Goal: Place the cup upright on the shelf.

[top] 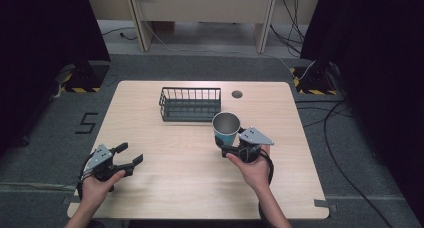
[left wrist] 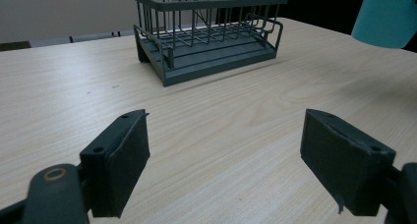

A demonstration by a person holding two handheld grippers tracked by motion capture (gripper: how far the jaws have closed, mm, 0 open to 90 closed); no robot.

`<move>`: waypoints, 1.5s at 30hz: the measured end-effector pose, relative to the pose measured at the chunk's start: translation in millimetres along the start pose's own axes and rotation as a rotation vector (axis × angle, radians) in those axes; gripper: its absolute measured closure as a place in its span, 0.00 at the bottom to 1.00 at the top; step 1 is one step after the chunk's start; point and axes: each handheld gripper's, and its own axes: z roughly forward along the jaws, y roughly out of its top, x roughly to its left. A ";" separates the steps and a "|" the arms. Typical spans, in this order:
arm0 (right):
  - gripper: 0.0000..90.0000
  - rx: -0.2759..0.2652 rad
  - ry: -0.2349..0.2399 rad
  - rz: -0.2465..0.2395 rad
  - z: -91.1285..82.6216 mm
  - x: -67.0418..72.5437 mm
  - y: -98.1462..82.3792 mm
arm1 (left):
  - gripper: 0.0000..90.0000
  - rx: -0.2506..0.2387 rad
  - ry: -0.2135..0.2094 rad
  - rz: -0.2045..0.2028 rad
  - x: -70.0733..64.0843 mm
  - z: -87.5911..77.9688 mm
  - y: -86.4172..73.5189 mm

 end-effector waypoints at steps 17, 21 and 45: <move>0.21 -0.033 0.014 -0.012 25.7 -0.1 31.2 | 0.20 -0.004 -0.001 -0.002 -0.1 -0.4 0.2; 0.21 -0.043 0.014 -0.018 31.0 0.5 34.3 | 0.20 -0.007 -0.002 -0.004 0.1 -0.6 0.2; 0.21 -0.056 0.006 0.007 85.1 1.4 61.4 | 0.20 -0.014 -0.005 -0.011 1.2 -1.3 0.5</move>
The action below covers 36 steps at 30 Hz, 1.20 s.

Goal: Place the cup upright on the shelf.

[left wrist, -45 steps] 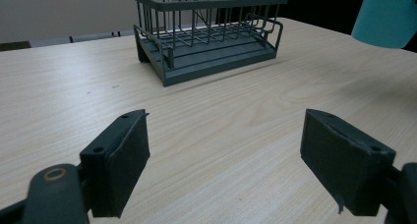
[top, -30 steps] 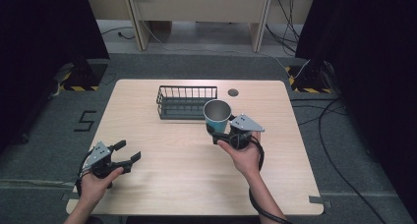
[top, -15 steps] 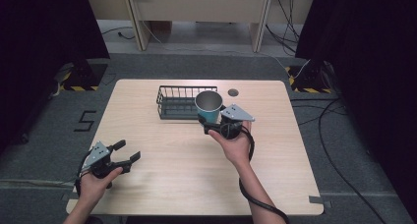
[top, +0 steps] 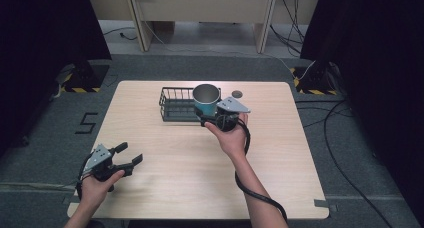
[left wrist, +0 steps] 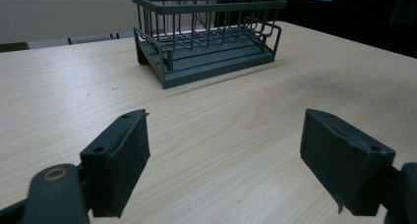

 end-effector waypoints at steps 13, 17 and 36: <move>0.21 0.009 -0.023 0.028 23.1 -6.5 4.3 | 0.20 -0.004 0.000 -0.002 1.2 -0.6 0.3; 0.21 0.008 -0.037 0.031 28.1 -10.5 5.9 | 0.20 -0.004 0.000 -0.002 1.1 -0.4 0.3; 0.21 0.010 -0.066 0.056 57.1 -23.6 25.7 | 0.20 -0.008 0.001 0.000 1.7 -0.6 0.7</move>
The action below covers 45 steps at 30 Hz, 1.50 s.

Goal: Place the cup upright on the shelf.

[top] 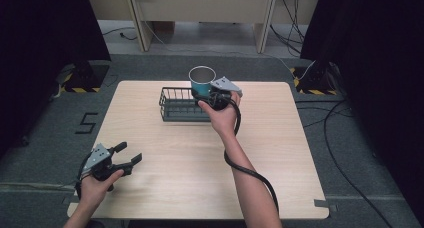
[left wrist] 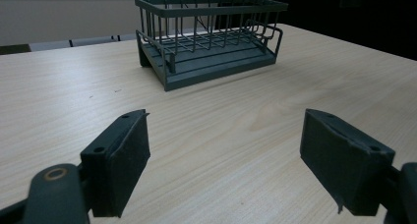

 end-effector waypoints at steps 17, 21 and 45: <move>0.21 0.032 -0.033 0.029 27.1 -9.3 9.5 | 0.20 -0.002 -0.005 0.000 -0.4 0.4 0.3; 0.21 0.036 -0.035 0.040 30.8 -10.4 10.2 | 0.20 -0.004 -0.006 0.001 -1.0 0.3 0.6; 0.21 0.110 -0.024 0.059 60.6 -3.5 -4.7 | 0.20 -0.003 -0.010 0.002 -0.2 0.4 0.7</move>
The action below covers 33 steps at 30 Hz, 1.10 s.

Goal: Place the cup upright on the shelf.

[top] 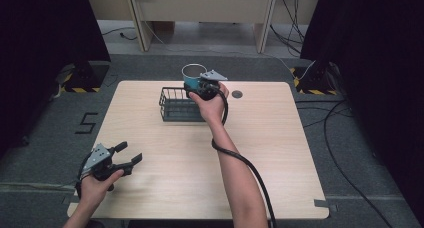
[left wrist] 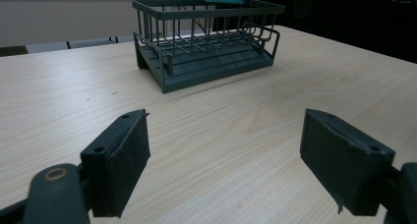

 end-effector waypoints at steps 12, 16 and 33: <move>0.21 0.036 0.001 0.013 8.2 -0.2 -9.0 | 0.20 -0.001 -0.002 -0.001 -0.2 0.3 0.0; 0.21 0.051 -0.002 0.015 10.4 0.3 -12.2 | 0.20 -0.001 -0.003 -0.002 -0.2 0.4 0.0; 0.21 0.093 -0.014 0.020 14.7 3.6 -20.7 | 0.20 -0.004 -0.005 -0.003 -0.4 0.5 0.1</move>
